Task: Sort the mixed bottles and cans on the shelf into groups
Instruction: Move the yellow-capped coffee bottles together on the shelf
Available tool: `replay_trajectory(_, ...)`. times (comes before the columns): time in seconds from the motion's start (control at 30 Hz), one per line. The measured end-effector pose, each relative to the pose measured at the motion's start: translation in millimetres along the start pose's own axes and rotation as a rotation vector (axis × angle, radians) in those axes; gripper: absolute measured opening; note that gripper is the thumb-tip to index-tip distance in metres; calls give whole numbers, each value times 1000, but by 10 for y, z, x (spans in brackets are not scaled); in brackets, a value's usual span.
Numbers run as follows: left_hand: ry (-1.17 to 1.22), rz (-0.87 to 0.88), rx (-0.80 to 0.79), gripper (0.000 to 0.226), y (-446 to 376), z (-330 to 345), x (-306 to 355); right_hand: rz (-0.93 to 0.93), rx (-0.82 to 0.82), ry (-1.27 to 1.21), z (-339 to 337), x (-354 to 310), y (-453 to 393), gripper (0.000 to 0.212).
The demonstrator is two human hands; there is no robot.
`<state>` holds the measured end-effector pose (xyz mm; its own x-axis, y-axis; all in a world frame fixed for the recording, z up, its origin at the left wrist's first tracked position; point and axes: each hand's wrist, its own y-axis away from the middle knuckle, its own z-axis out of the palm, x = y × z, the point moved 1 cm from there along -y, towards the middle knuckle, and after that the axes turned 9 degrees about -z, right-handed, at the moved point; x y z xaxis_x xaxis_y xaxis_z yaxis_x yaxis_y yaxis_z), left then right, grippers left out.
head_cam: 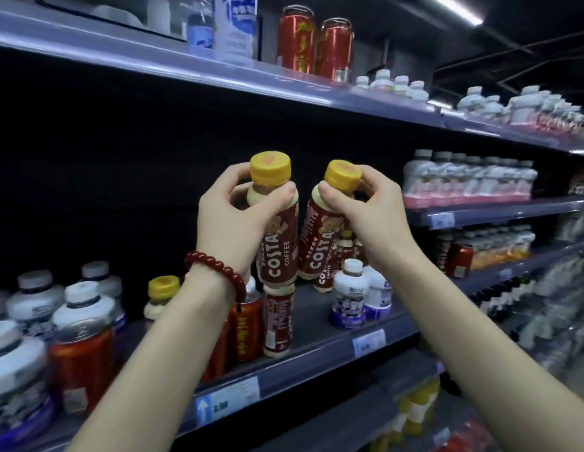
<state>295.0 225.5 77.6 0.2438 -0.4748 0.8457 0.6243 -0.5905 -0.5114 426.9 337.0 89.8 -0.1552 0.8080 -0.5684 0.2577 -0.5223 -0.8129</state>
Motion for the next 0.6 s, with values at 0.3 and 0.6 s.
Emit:
replay_trajectory(0.3,-149,0,69,32,-311,920,-504,1,49,43,-574,812,-292,29)
replay_trajectory(0.6,-161,4,150,32,-713,1216,-1037,-41,79,80,-643,1362,-564,30)
